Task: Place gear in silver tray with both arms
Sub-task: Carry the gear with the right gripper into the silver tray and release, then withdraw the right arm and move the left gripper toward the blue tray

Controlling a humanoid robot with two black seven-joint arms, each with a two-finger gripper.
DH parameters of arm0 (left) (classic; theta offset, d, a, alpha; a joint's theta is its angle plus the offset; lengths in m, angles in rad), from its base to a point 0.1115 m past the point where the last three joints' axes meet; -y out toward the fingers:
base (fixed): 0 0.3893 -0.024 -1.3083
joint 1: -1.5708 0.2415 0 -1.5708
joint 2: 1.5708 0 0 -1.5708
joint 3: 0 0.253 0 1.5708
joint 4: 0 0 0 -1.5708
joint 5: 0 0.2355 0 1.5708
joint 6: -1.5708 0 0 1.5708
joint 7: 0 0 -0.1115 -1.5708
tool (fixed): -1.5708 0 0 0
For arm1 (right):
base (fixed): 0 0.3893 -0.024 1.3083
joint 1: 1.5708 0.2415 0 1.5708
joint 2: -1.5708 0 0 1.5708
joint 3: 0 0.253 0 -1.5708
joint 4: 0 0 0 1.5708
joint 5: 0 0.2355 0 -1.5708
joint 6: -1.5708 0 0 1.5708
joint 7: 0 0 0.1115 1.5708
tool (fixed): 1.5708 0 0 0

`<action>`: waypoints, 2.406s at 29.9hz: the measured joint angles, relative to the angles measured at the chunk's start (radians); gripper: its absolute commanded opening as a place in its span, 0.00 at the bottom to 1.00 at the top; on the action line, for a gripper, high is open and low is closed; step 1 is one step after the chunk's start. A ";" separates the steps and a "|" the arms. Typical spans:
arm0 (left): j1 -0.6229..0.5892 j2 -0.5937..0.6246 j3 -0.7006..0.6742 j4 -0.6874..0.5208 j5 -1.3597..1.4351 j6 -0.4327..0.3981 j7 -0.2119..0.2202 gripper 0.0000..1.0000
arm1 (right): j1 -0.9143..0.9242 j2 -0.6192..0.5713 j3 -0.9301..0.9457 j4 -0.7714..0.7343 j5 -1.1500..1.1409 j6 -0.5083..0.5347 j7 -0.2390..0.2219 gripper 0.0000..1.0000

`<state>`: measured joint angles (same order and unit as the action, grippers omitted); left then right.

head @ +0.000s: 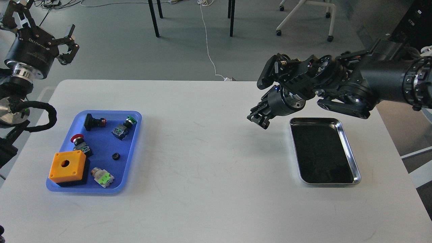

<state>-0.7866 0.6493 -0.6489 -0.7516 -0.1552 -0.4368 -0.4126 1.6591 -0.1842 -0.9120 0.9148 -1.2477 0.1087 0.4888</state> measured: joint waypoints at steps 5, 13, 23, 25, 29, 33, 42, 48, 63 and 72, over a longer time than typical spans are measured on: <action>-0.001 -0.002 -0.001 0.000 -0.001 0.004 0.001 0.98 | -0.040 -0.141 -0.003 0.003 -0.007 0.000 0.000 0.16; -0.002 -0.002 -0.002 0.000 -0.001 0.007 0.001 0.98 | -0.136 -0.268 -0.003 0.002 -0.009 -0.003 0.000 0.16; -0.003 -0.001 -0.002 0.000 -0.001 0.007 0.003 0.98 | -0.228 -0.308 -0.002 0.035 -0.014 -0.011 0.000 0.17; -0.003 0.000 -0.002 0.000 -0.001 0.007 0.003 0.98 | -0.232 -0.315 -0.004 0.053 -0.021 -0.011 0.000 0.17; -0.003 0.000 -0.002 0.000 -0.001 0.007 0.003 0.98 | -0.246 -0.319 -0.005 0.067 -0.052 -0.011 0.000 0.17; -0.003 0.000 -0.002 0.000 -0.001 0.007 0.003 0.98 | -0.259 -0.319 -0.014 0.071 -0.070 -0.011 0.000 0.17; -0.003 0.008 -0.002 0.001 -0.001 0.006 0.002 0.98 | -0.277 -0.316 -0.016 0.072 -0.071 -0.011 0.000 0.23; -0.003 0.008 -0.002 0.004 -0.001 0.004 0.002 0.98 | -0.281 -0.311 -0.016 0.071 -0.072 -0.012 0.000 0.44; -0.003 0.015 -0.001 0.006 -0.001 0.004 0.001 0.98 | -0.216 -0.350 0.019 0.068 -0.059 -0.012 0.000 0.94; -0.009 0.027 0.007 0.004 0.003 0.020 0.001 0.98 | -0.235 -0.446 0.413 -0.019 -0.036 -0.010 0.000 0.96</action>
<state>-0.7952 0.6761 -0.6414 -0.7480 -0.1517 -0.4164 -0.4118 1.4237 -0.6303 -0.4985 0.8959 -1.2837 0.0986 0.4886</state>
